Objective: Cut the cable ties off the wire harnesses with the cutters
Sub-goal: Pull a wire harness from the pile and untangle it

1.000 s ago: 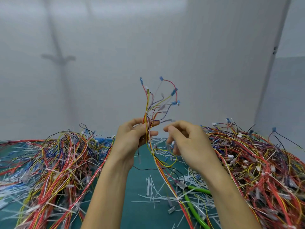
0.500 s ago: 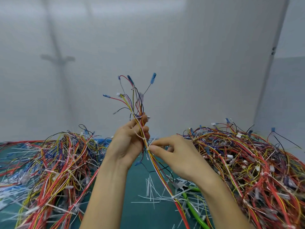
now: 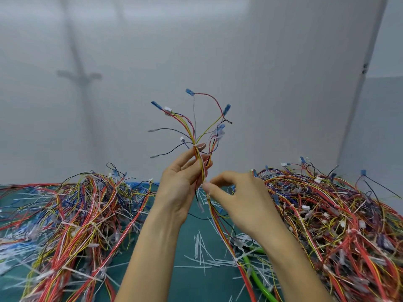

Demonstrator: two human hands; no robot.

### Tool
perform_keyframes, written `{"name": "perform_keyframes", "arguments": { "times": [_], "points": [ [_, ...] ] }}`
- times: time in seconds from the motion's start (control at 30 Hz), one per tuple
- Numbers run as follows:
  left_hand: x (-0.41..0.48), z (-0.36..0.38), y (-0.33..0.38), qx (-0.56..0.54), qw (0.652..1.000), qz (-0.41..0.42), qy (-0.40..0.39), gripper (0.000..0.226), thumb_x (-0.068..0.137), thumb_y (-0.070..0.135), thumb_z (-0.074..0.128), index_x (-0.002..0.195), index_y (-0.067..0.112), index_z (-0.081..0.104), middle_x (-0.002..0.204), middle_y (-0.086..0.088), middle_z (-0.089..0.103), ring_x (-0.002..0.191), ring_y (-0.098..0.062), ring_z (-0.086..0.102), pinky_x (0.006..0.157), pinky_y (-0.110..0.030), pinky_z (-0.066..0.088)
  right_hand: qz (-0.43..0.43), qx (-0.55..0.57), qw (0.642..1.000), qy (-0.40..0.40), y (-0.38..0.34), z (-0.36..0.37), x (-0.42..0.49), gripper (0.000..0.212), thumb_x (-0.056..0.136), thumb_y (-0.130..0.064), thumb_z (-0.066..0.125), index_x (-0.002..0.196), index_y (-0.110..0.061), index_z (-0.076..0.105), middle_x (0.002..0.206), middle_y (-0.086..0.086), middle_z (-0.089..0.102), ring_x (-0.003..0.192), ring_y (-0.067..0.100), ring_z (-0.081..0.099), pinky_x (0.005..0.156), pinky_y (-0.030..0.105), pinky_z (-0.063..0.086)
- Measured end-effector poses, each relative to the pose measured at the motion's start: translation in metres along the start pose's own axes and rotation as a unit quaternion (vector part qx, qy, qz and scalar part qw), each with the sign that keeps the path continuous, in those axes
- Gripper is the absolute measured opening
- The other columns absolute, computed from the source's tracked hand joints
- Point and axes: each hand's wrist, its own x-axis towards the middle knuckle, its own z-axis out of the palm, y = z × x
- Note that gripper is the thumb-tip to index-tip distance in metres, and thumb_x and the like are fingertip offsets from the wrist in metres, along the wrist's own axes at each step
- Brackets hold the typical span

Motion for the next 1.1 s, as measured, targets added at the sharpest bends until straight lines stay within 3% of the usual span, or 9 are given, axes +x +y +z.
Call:
{"name": "perform_keyframes", "arguments": {
  "times": [0.17, 0.27, 0.43, 0.53, 0.63, 0.77, 0.83, 0.97, 1.1],
  "points": [
    [-0.002, 0.004, -0.001, 0.010, 1.000, 0.022, 0.006, 0.025, 0.090, -0.007, 0.058, 0.102, 0.011, 0.070, 0.088, -0.002, 0.073, 0.086, -0.014, 0.071, 0.075, -0.022, 0.058, 0.032, -0.008, 0.999, 0.007, -0.002, 0.004, 0.000, 0.025, 0.086, -0.048, 0.069, 0.099, -0.027, 0.074, 0.087, -0.010, 0.072, 0.086, 0.009, 0.063, 0.078, 0.033, 0.051],
    [-0.002, 0.006, -0.002, 0.000, 0.999, 0.037, 0.018, 0.023, 0.089, -0.010, 0.057, 0.102, 0.006, 0.067, 0.086, -0.004, 0.072, 0.086, -0.017, 0.072, 0.076, -0.027, 0.060, 0.019, -0.002, 0.999, 0.026, -0.003, 0.005, 0.000, 0.015, 0.087, -0.041, 0.069, 0.091, -0.028, 0.077, 0.084, -0.013, 0.073, 0.078, 0.003, 0.059, 0.076, 0.029, 0.049],
    [-0.004, 0.006, 0.003, -0.005, 0.999, 0.042, 0.008, 0.017, 0.085, -0.010, 0.061, 0.095, 0.004, 0.064, 0.085, -0.007, 0.069, 0.085, -0.020, 0.073, 0.069, -0.027, 0.059, 0.012, 0.025, 0.998, 0.062, 0.000, 0.005, 0.002, 0.010, 0.088, -0.030, 0.071, 0.083, -0.025, 0.078, 0.063, -0.022, 0.062, 0.071, -0.008, 0.058, 0.061, 0.011, 0.040],
    [-0.006, -0.002, 0.012, 0.057, 0.998, 0.025, -0.022, 0.022, 0.085, -0.002, 0.065, 0.102, 0.012, 0.067, 0.092, -0.005, 0.074, 0.083, -0.017, 0.072, 0.067, -0.024, 0.057, 0.003, 0.061, 0.996, 0.072, 0.002, 0.003, 0.005, 0.010, 0.088, -0.024, 0.071, 0.085, -0.022, 0.080, 0.064, -0.025, 0.063, 0.072, -0.016, 0.059, 0.062, 0.002, 0.040],
    [-0.008, -0.011, 0.021, 0.133, 0.990, -0.001, -0.046, 0.027, 0.085, 0.010, 0.069, 0.111, 0.016, 0.067, 0.098, -0.006, 0.076, 0.085, -0.019, 0.074, 0.066, -0.024, 0.057, 0.013, 0.112, 0.990, 0.079, 0.004, 0.002, 0.007, 0.010, 0.090, -0.020, 0.070, 0.089, -0.021, 0.080, 0.073, -0.020, 0.070, 0.076, -0.012, 0.064, 0.065, 0.003, 0.043],
    [-0.009, -0.022, 0.031, 0.267, 0.963, 0.005, -0.038, 0.016, 0.096, 0.016, 0.059, 0.108, 0.018, 0.068, 0.088, -0.006, 0.077, 0.063, -0.016, 0.070, 0.060, -0.022, 0.058, 0.040, 0.213, 0.972, 0.086, 0.004, 0.000, 0.009, 0.015, 0.090, -0.012, 0.068, 0.084, -0.023, 0.076, 0.078, -0.012, 0.074, 0.075, -0.003, 0.069, 0.073, 0.014, 0.051],
    [-0.009, -0.029, 0.035, 0.314, 0.949, 0.015, -0.029, 0.016, 0.098, 0.018, 0.055, 0.104, 0.018, 0.070, 0.078, -0.007, 0.076, 0.052, -0.015, 0.064, 0.054, -0.021, 0.054, 0.052, 0.263, 0.959, 0.092, 0.003, -0.003, 0.010, 0.023, 0.091, -0.006, 0.066, 0.080, -0.025, 0.071, 0.072, -0.014, 0.072, 0.069, -0.007, 0.068, 0.067, 0.008, 0.048],
    [-0.009, -0.039, 0.039, 0.317, 0.948, 0.026, 0.001, 0.027, 0.099, 0.030, 0.053, 0.092, 0.017, 0.075, 0.061, -0.002, 0.066, 0.040, -0.011, 0.046, 0.044, -0.017, 0.043, 0.065, 0.329, 0.939, 0.077, 0.001, -0.007, 0.010, 0.025, 0.092, -0.004, 0.063, 0.078, -0.023, 0.070, 0.070, -0.012, 0.073, 0.067, -0.006, 0.068, 0.063, 0.006, 0.047],
    [-0.007, -0.034, 0.035, 0.276, 0.961, 0.024, 0.025, 0.031, 0.098, 0.037, 0.053, 0.090, 0.014, 0.072, 0.056, 0.003, 0.057, 0.040, -0.010, 0.046, 0.043, -0.019, 0.043, 0.090, 0.348, 0.931, 0.064, 0.001, -0.003, 0.008, 0.017, 0.093, -0.008, 0.063, 0.084, -0.019, 0.072, 0.073, -0.005, 0.075, 0.071, 0.003, 0.069, 0.063, 0.014, 0.050]
  ]
}}
